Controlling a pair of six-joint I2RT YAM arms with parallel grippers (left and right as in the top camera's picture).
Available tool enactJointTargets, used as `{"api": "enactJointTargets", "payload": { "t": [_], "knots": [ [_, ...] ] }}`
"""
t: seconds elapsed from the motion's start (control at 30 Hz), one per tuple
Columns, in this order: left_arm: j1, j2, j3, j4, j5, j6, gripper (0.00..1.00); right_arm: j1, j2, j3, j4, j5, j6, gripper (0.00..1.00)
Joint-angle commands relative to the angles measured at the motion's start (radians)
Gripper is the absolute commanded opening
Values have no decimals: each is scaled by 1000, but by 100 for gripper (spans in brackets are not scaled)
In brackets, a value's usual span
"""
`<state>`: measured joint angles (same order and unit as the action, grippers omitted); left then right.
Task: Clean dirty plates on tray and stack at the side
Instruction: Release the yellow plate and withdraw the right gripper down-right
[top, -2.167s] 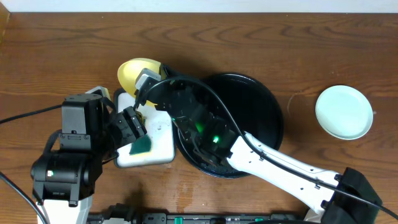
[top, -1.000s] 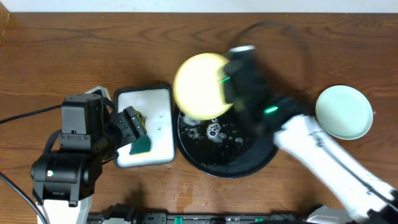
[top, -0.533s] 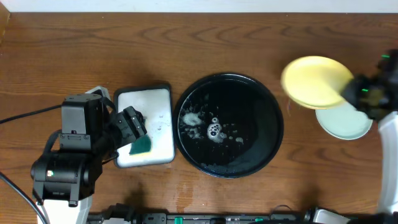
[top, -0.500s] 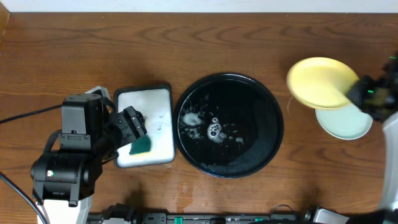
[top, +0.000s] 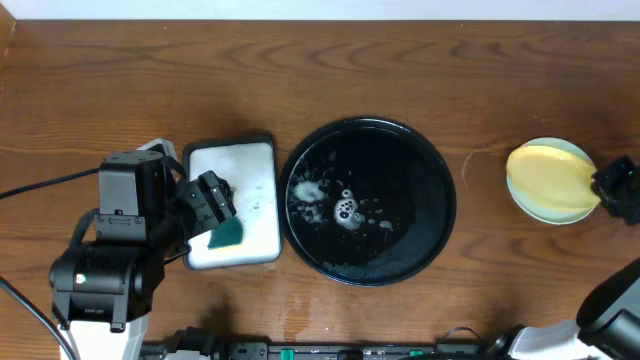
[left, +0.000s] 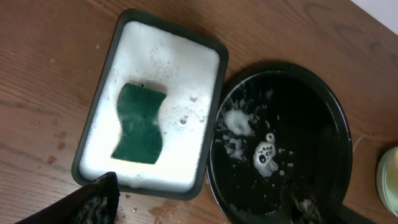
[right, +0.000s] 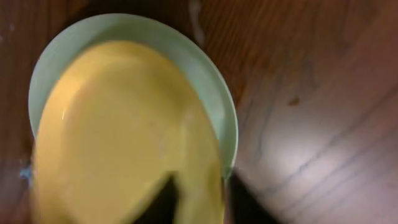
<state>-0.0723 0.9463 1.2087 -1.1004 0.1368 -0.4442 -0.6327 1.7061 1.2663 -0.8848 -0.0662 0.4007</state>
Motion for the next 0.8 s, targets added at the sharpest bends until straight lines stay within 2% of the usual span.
{"api": "enactJointTargets", "payload": {
  "t": [0.0, 0.13, 0.3, 0.5, 0.53, 0.57, 0.77],
  "knots": [
    [5, 0, 20, -3, 9, 6, 83, -1, -28, 17, 14, -77, -40, 45],
    [5, 0, 20, -3, 9, 6, 83, 14, -141, 47, 18, -317, -122, 48],
    [5, 0, 20, -3, 9, 6, 83, 110, -385, 47, 2, -632, -191, 53],
    [5, 0, 20, -3, 9, 6, 83, 359, -695, 47, -60, -613, -226, 58],
    [5, 0, 20, -3, 9, 6, 83, 404, -740, 47, -65, -591, -226, 68],
    [5, 0, 20, -3, 9, 6, 84, 441, -778, 47, -69, -574, -226, 99],
    [5, 0, 20, -3, 9, 6, 83, 574, -998, 47, -101, -566, -215, 99]
  ]
}}
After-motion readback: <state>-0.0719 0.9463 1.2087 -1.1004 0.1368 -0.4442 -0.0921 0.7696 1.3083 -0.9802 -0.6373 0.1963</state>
